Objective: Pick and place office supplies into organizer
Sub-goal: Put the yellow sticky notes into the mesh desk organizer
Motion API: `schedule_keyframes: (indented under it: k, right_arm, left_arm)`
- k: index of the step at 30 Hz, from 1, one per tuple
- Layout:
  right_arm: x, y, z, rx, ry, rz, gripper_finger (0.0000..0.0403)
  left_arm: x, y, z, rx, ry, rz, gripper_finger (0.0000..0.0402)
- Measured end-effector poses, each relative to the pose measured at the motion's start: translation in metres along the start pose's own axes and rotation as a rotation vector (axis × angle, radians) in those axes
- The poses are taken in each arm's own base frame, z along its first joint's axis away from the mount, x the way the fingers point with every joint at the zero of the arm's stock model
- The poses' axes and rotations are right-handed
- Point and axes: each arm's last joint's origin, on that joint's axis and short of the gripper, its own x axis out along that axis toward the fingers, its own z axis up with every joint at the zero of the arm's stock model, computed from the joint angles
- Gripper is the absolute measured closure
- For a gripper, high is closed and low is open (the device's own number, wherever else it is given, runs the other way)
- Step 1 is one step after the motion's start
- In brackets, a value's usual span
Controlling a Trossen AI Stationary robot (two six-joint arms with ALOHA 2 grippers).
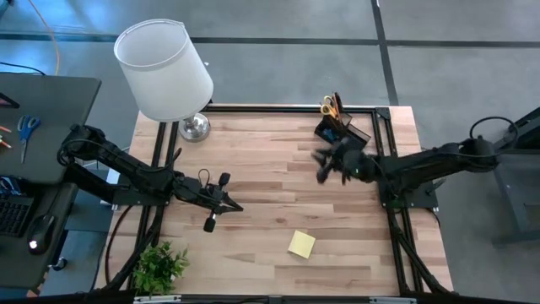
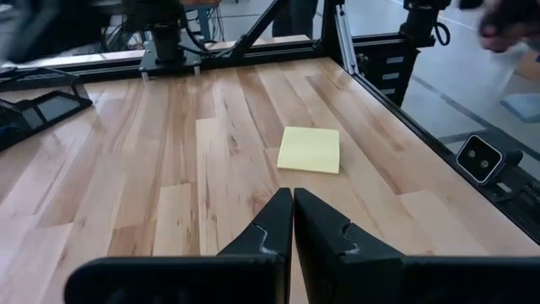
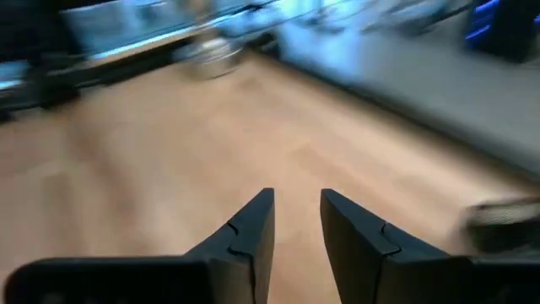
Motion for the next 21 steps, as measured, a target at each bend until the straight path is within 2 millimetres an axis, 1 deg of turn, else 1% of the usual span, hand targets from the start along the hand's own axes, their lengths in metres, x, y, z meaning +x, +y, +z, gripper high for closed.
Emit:
schedule_keyframes:
  k: [3,6,8,11,14,17,21]
  right_arm:
    - [-0.011,0.022,-0.012,0.072,0.082,0.156,0.0309]
    - [-0.021,0.041,-0.026,0.165,0.215,0.329,0.0309]
    - [-0.028,0.052,-0.034,0.205,0.286,0.409,0.0309]
    - [-0.035,0.067,-0.048,0.227,0.325,0.427,0.0309]
    - [-0.037,0.078,-0.064,0.226,0.348,0.399,0.0309]
    - [-0.034,0.090,-0.076,0.252,0.415,0.410,0.0309]
    - [-0.023,0.117,-0.086,0.239,0.530,0.453,0.0304]
  left_arm:
    - [0.000,0.000,0.000,-0.013,-0.001,0.000,0.0396]
    - [0.000,0.000,0.001,-0.028,-0.006,0.000,0.0396]
    - [0.000,0.000,0.002,-0.043,-0.018,-0.001,0.0396]
    - [0.000,0.000,0.002,-0.051,-0.022,-0.001,0.0396]
    - [0.000,0.000,0.001,-0.052,-0.011,0.000,0.0396]
    - [0.000,0.000,0.000,-0.064,0.000,-0.001,0.0396]
    - [0.000,0.000,-0.002,-0.075,0.021,-0.001,0.0396]
